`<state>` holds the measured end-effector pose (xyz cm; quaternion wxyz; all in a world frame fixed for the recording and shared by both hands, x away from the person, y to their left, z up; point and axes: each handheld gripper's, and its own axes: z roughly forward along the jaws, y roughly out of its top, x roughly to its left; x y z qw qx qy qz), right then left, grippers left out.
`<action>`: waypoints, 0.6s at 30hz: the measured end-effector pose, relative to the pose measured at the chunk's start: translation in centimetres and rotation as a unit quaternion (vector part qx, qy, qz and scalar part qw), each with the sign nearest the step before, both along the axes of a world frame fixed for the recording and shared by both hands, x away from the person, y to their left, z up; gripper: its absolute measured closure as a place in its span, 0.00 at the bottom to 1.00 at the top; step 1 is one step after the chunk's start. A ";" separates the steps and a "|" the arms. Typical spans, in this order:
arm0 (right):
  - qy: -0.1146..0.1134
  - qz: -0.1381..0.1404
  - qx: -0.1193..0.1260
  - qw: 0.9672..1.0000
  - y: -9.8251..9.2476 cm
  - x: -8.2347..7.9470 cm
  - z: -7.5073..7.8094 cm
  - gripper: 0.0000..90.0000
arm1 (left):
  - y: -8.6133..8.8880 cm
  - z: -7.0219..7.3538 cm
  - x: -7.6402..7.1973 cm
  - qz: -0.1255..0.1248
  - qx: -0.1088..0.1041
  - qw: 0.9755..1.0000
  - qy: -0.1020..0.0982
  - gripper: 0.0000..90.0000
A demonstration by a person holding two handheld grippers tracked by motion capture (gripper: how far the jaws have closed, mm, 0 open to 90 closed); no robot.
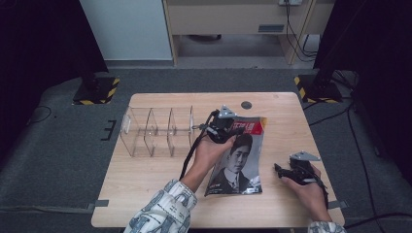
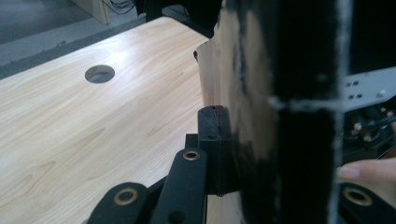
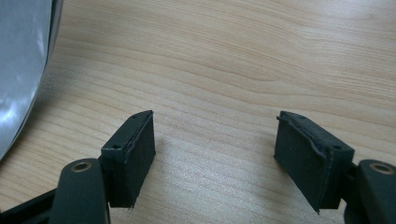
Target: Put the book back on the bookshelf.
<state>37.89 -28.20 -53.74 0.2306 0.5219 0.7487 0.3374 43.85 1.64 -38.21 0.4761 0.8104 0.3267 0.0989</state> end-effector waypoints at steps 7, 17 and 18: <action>0.000 -0.002 0.001 1.000 0.0 0.0 0.0 0.32 | 0.1 1.5 0.0 0.000 -0.009 1.000 -0.007 0.96; -0.001 -0.002 0.001 1.000 0.0 0.0 0.0 0.32 | 0.4 3.2 -0.3 -0.003 -0.018 1.000 -0.022 0.96; -0.001 -0.002 0.001 1.000 0.0 0.0 0.0 0.32 | 0.4 3.4 -0.3 -0.004 -0.020 1.000 -0.022 0.96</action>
